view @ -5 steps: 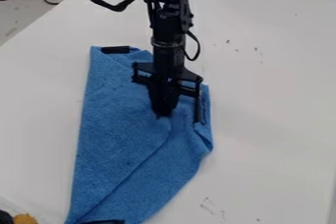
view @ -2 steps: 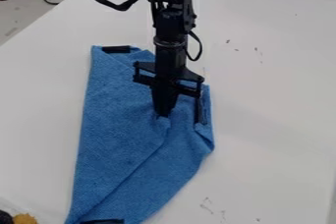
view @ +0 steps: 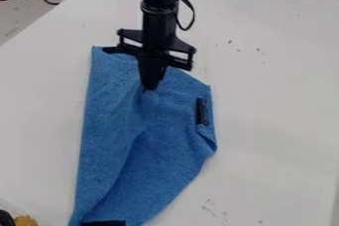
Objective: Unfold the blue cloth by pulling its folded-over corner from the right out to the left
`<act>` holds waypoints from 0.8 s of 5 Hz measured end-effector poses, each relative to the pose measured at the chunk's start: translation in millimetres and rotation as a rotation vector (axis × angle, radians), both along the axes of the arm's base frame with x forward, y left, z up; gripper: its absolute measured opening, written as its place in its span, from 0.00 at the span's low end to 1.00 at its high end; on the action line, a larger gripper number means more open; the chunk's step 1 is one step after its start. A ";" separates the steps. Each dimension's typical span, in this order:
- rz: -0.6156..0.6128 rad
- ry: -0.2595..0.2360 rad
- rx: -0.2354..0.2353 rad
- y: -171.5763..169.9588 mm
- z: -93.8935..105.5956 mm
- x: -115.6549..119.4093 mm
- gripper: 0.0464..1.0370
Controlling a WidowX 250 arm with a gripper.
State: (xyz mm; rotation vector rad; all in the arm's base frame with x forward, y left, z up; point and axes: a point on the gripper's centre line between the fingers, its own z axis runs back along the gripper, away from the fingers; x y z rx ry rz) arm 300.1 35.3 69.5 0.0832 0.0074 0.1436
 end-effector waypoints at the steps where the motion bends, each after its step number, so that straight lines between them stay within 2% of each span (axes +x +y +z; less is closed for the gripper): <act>1: 0.084 -0.024 0.007 38.8 8.1 -18.1 0.01; 2: 0.161 -0.018 -0.013 80.3 1.2 -42.2 0.01; 3: 0.247 -0.043 -0.031 124.2 -2.7 -65.2 0.01; 4: 0.289 -0.026 -0.082 149.2 -25.0 -78.8 0.01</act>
